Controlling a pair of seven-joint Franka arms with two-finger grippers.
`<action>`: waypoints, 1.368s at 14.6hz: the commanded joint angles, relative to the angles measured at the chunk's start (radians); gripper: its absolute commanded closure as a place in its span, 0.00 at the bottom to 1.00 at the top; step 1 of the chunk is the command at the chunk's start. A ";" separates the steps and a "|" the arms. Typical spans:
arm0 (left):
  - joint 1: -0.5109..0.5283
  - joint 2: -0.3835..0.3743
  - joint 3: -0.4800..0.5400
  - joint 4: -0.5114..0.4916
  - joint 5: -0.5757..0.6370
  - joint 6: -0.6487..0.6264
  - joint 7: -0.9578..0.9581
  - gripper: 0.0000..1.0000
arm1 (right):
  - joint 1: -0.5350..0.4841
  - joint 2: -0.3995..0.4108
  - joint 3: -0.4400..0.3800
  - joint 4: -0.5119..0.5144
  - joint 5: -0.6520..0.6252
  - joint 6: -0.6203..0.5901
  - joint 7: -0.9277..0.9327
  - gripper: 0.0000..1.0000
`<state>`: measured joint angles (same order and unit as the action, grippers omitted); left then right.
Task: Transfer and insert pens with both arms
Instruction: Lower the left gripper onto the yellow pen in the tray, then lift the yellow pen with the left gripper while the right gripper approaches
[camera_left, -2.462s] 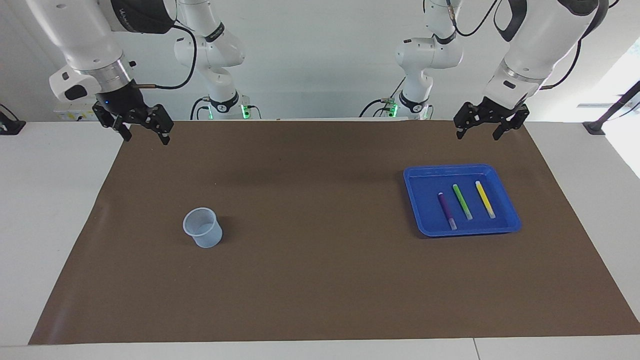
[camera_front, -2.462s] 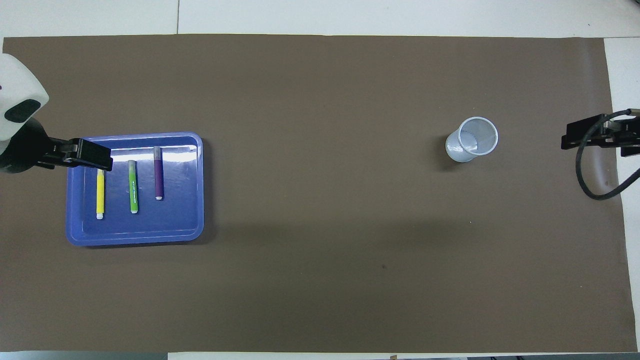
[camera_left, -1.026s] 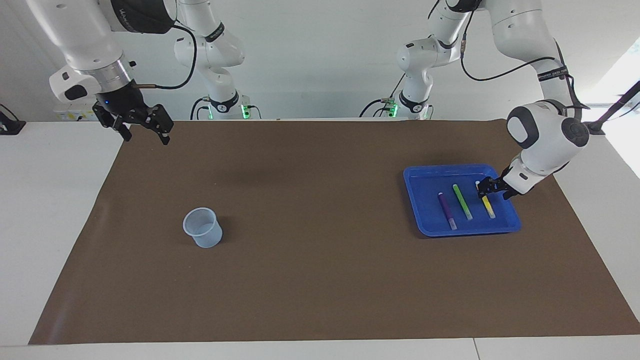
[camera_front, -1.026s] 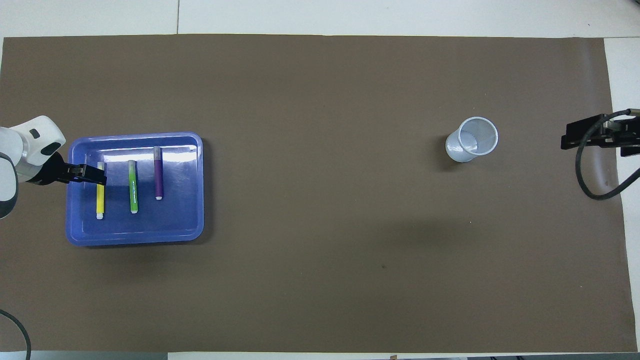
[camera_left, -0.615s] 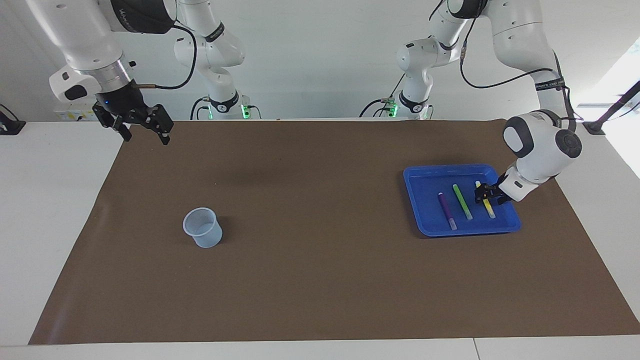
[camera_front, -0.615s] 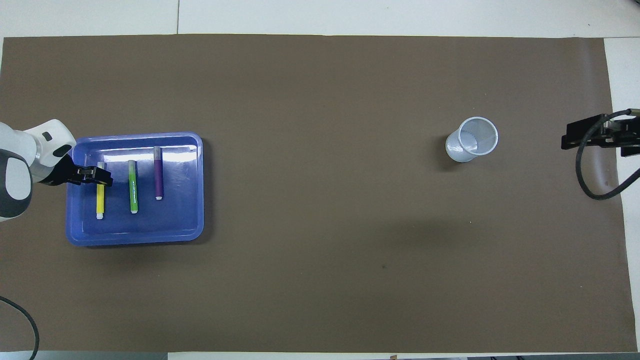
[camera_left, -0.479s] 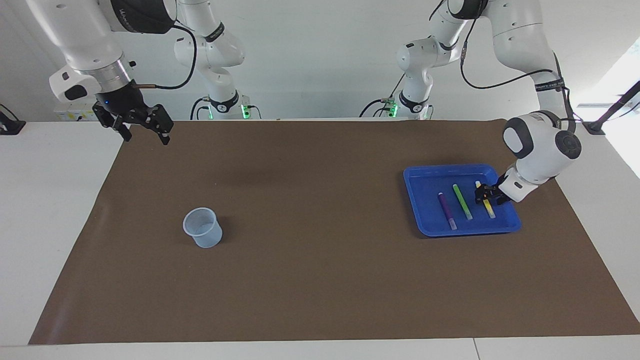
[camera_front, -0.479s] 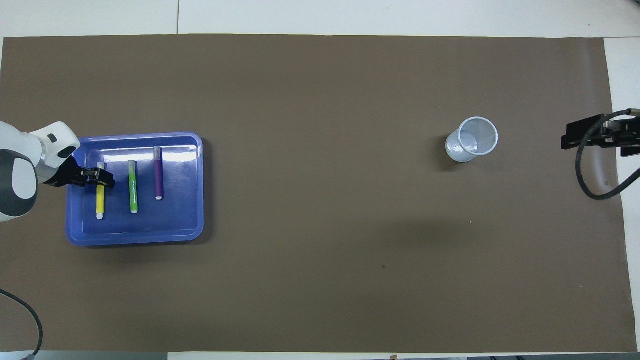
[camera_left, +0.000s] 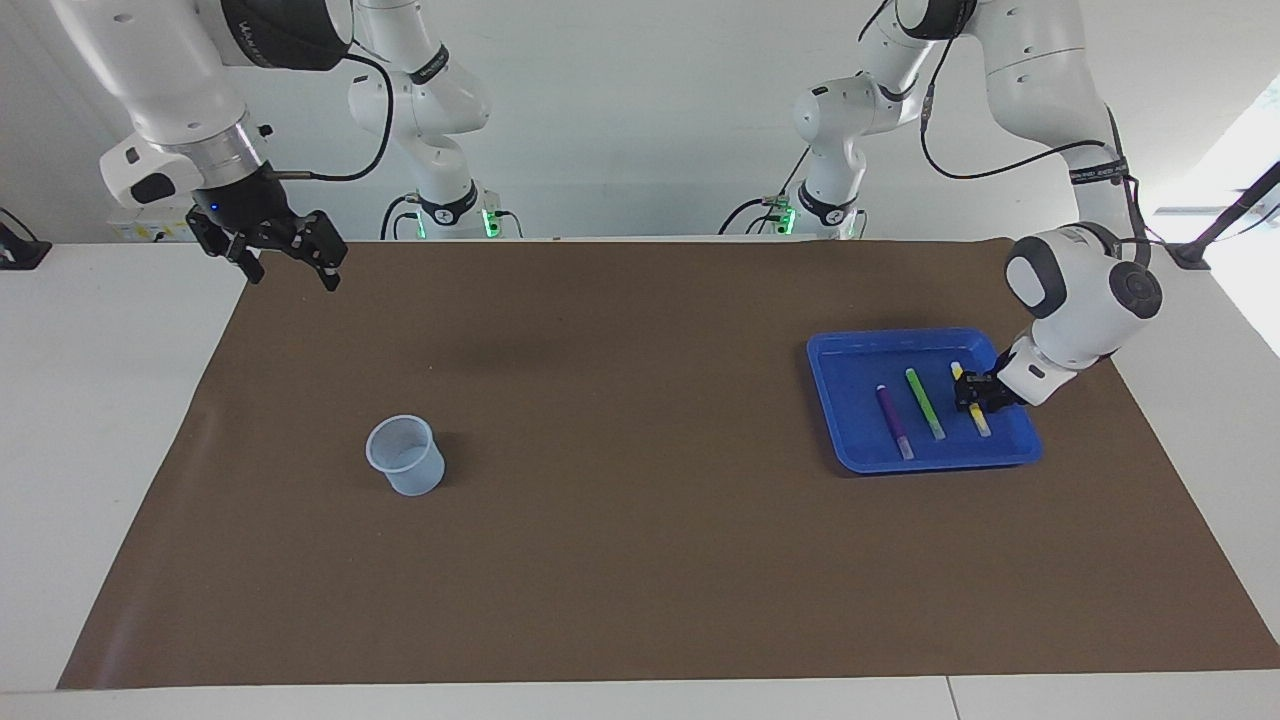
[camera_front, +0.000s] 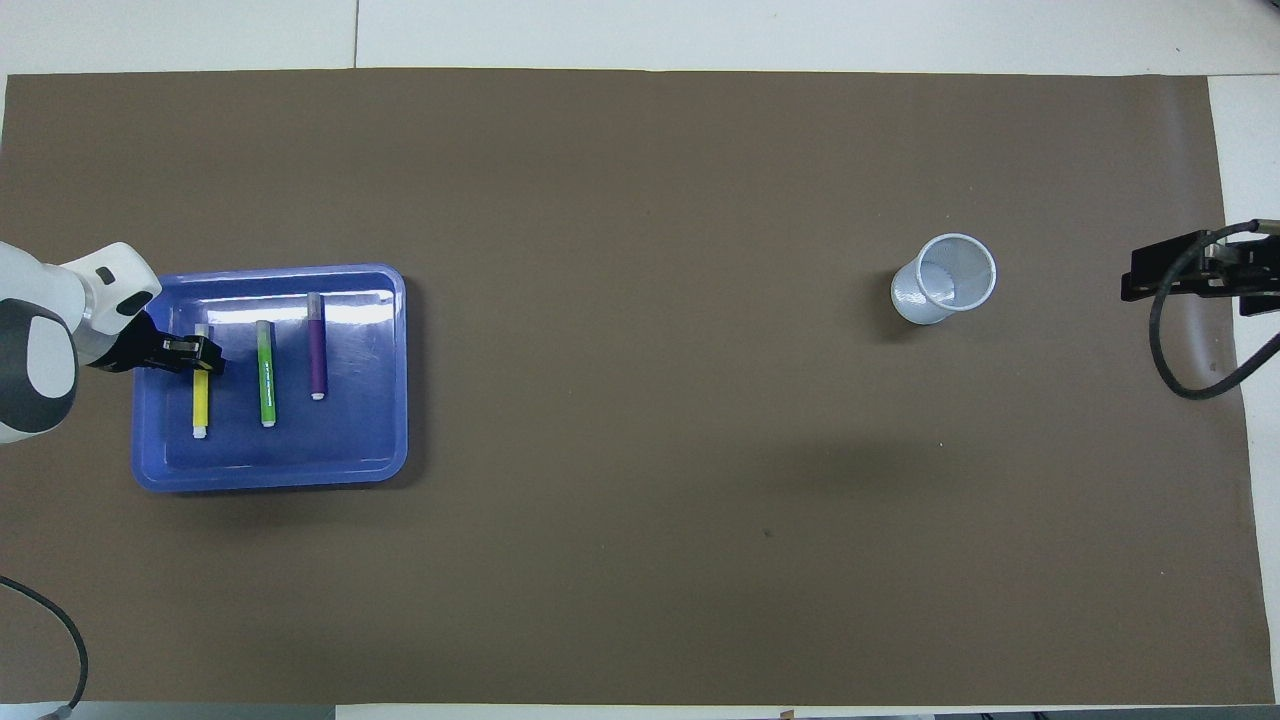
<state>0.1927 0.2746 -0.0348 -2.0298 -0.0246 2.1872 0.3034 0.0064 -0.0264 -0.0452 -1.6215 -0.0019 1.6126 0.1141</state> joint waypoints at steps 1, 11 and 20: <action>0.007 0.001 -0.001 -0.009 -0.006 0.025 0.011 1.00 | -0.008 -0.010 0.005 -0.011 0.000 0.006 0.012 0.00; -0.042 -0.005 -0.026 0.325 -0.050 -0.392 -0.134 1.00 | 0.027 -0.010 0.022 -0.005 0.002 0.004 0.021 0.00; -0.230 -0.100 -0.069 0.543 -0.495 -0.568 -1.169 1.00 | 0.043 -0.007 0.022 -0.005 0.228 0.007 0.032 0.00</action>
<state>-0.0269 0.1996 -0.0906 -1.4820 -0.4509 1.6077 -0.6891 0.0559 -0.0275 -0.0272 -1.6207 0.1424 1.6135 0.1210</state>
